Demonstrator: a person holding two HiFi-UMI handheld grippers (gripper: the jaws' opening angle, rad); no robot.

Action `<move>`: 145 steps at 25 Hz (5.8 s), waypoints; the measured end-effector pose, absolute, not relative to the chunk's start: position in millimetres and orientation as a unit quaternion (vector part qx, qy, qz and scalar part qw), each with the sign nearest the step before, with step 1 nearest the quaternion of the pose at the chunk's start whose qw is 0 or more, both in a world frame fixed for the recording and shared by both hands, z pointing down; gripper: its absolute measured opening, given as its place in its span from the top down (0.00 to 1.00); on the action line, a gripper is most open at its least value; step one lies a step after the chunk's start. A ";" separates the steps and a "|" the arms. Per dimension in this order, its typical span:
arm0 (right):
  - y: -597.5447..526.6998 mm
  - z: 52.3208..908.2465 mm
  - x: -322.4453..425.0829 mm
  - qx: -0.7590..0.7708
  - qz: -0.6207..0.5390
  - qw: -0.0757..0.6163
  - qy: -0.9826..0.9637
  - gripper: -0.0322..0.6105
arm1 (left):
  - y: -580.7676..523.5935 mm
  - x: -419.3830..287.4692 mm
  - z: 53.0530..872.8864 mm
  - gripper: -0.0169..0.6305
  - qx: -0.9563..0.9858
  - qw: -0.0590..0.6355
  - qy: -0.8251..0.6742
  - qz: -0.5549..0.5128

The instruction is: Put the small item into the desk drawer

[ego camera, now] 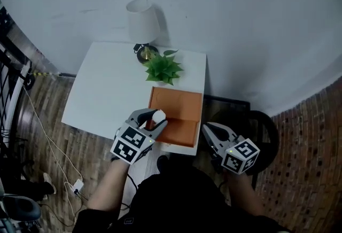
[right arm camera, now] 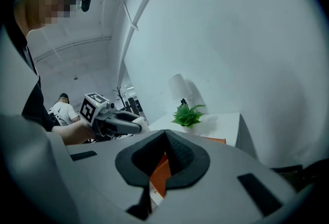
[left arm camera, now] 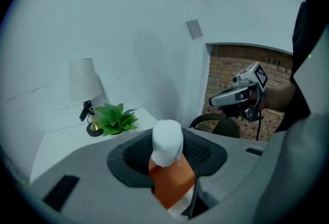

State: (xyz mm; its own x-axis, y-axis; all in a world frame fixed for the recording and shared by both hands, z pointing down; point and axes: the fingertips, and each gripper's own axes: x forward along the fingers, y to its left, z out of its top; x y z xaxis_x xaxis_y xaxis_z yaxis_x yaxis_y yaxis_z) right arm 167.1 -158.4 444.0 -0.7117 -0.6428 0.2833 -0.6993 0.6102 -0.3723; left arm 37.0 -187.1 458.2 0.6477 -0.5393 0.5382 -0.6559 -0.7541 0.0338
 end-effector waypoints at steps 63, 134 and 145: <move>-154.7 510.0 214.3 0.400 0.302 0.101 -0.860 0.95 | -166.8 164.6 650.3 0.70 0.907 0.148 -0.156 0.362; -175.3 486.2 223.1 0.328 0.270 0.080 -0.902 0.95 | -187.3 50.6 514.2 0.91 0.848 0.189 -0.438 0.233; -194.7 457.8 153.9 0.344 0.234 0.070 -0.907 0.95 | -188.0 -24.1 443.6 0.93 0.857 0.156 -0.463 0.164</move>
